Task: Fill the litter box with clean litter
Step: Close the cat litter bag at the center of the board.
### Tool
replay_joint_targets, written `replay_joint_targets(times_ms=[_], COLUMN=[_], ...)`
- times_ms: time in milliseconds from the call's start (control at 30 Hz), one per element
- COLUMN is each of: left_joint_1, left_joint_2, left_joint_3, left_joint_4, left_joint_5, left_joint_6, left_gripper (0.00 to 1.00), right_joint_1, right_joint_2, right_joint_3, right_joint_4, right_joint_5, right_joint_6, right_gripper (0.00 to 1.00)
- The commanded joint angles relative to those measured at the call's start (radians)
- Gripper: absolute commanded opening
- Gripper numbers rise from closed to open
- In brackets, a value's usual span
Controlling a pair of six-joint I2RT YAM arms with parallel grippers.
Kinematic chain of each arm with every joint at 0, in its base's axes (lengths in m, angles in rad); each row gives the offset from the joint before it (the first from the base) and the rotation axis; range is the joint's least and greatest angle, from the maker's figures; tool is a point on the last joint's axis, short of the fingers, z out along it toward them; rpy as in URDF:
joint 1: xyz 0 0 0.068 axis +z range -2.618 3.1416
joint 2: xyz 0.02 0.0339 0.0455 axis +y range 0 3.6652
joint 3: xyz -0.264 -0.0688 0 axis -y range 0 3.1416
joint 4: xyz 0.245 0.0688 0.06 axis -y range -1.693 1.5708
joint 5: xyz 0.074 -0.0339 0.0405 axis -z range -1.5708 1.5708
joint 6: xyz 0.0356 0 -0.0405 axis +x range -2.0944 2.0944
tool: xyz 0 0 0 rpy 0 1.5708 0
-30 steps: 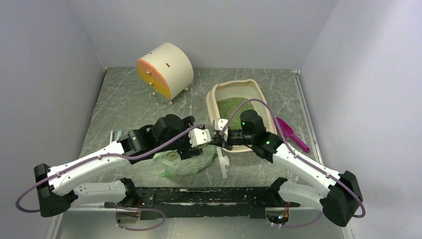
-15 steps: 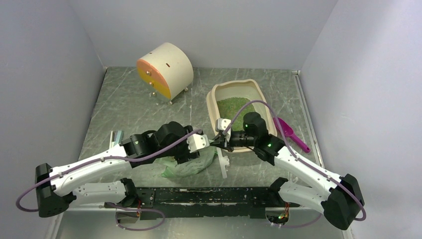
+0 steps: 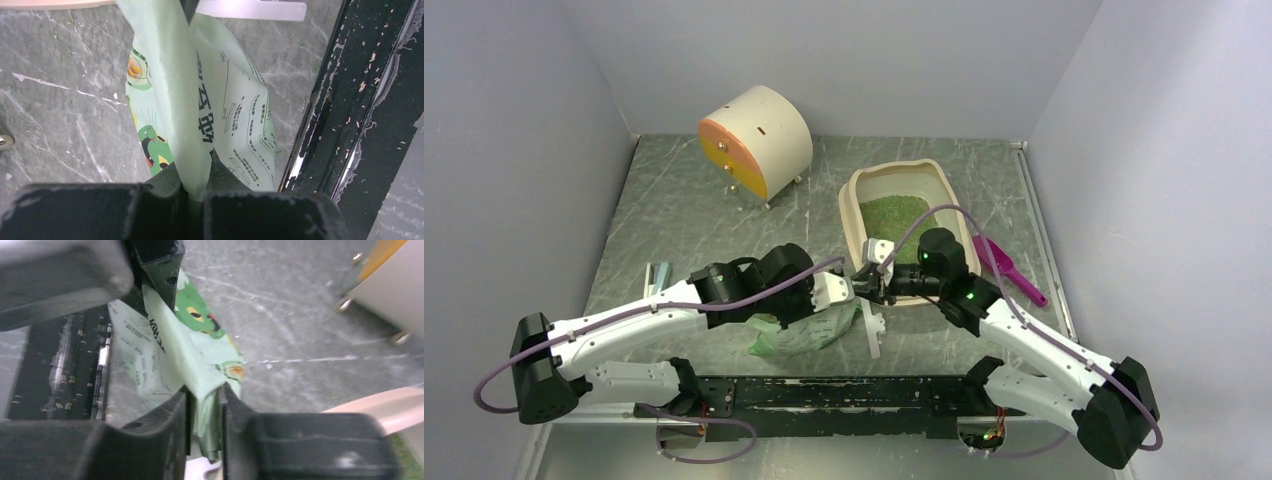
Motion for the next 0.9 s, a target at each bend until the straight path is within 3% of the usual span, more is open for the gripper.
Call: replay_joint_targets(times_ms=[0, 67, 100, 300, 400, 433, 467, 500, 533, 567, 633, 700, 867], left_joint_1=[0.041, 0.075, 0.084, 0.115, 0.119, 0.12, 0.125, 0.131, 0.138, 0.152, 0.164, 0.167, 0.168], left_joint_2=[-0.005, -0.011, -0.011, -0.002, -0.007, -0.013, -0.017, -0.022, -0.027, -0.037, -0.074, -0.131, -0.187], left_joint_3=[0.046, 0.056, 0.06, 0.069, 0.064, 0.062, 0.057, 0.056, 0.055, 0.052, 0.036, 0.008, -0.044], left_joint_4=[-0.058, -0.06, -0.06, -0.031, -0.012, -0.004, 0.001, 0.002, 0.003, 0.009, 0.048, 0.125, 0.248], left_joint_5=[0.104, 0.173, 0.19, 0.267, 0.294, 0.298, 0.302, 0.304, 0.303, 0.294, 0.246, 0.232, 0.266], left_joint_6=[0.002, 0.006, 0.008, -0.003, 0.0, -0.003, -0.005, -0.007, -0.012, -0.024, -0.053, -0.087, -0.126], left_gripper=[0.05, 0.05, 0.05, 0.05, 0.05, 0.05, 0.05, 0.05, 0.06, 0.13, 0.43, 0.58, 0.58], right_joint_1=[-0.015, -0.014, -0.012, -0.007, 0.002, 0.002, 0.002, 0.003, 0.002, 0.002, -0.005, -0.011, -0.025], right_joint_2=[-0.068, -0.089, -0.1, -0.034, 0.027, 0.043, 0.056, 0.066, 0.067, 0.067, 0.076, 0.09, 0.097], right_joint_3=[0.004, -0.01, -0.026, 0.026, 0.025, 0.027, 0.04, 0.057, 0.076, 0.09, 0.111, 0.113, 0.072], right_joint_4=[0.125, 0.147, 0.162, 0.092, 0.145, 0.151, 0.137, 0.123, 0.098, 0.064, 0.011, -0.002, 0.12], right_joint_5=[-0.041, -0.042, -0.049, -0.168, -0.173, -0.178, -0.174, -0.16, -0.152, -0.14, -0.134, -0.143, -0.177], right_joint_6=[-0.069, -0.105, -0.133, -0.244, -0.231, -0.241, -0.258, -0.249, -0.24, -0.236, -0.223, -0.177, 0.016], right_gripper=[0.42, 0.64, 0.68, 0.68, 0.67, 0.58, 0.3, 0.08, 0.0, 0.0, 0.0, 0.0, 0.0])
